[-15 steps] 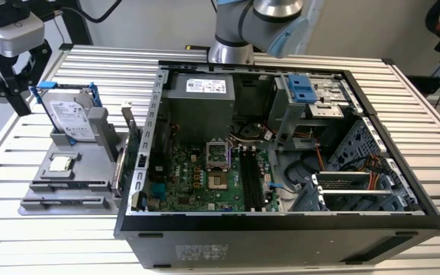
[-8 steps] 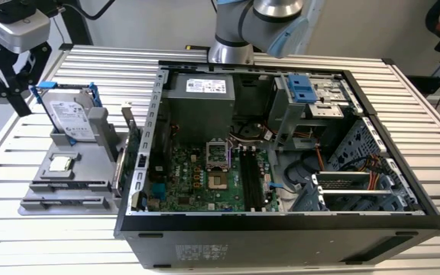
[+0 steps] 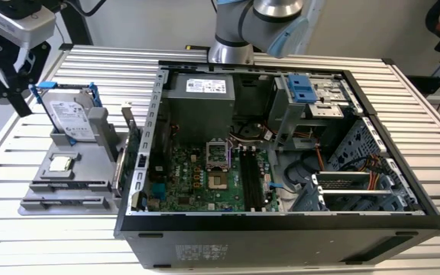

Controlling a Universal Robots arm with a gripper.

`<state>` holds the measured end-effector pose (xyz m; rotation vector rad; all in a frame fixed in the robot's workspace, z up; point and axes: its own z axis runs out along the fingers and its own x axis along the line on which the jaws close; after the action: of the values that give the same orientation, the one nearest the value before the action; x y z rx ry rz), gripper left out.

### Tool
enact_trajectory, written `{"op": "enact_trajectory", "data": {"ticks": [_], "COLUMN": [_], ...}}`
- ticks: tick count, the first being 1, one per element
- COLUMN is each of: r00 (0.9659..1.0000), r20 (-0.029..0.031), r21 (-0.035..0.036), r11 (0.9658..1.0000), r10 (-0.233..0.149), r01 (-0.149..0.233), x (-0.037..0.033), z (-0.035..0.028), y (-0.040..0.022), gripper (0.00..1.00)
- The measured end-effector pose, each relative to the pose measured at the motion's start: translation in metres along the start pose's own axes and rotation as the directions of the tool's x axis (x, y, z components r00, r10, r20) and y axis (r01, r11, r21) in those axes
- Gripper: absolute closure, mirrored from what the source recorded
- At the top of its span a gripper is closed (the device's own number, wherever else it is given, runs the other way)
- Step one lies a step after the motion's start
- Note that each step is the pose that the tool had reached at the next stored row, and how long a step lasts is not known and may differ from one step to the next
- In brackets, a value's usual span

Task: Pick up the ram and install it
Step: 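Pick up the ram and move it above insertion slot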

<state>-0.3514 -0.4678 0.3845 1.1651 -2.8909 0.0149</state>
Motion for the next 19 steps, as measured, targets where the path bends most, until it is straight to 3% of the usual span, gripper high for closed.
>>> {"op": "enact_trajectory", "data": {"ticks": [4, 9, 15, 19], "r00": [0.9987, 0.9933, 0.9821, 0.9717], "r20": [-0.0014, -0.0033, -0.0060, -0.0081], "r21": [0.0026, 0.0058, 0.0096, 0.0120], "r11": [0.9987, 0.9933, 0.9820, 0.9716], "r10": [-0.051, -0.115, -0.188, -0.236], "r01": [0.051, 0.115, 0.188, 0.236], "x": [-0.0001, -0.0003, -0.0005, -0.0007], "z": [0.0000, -0.0001, 0.0000, 0.0000], "y": [0.0001, 0.0003, 0.0005, 0.0007], "gripper": [1.00, 1.00, 1.00, 1.00]}}
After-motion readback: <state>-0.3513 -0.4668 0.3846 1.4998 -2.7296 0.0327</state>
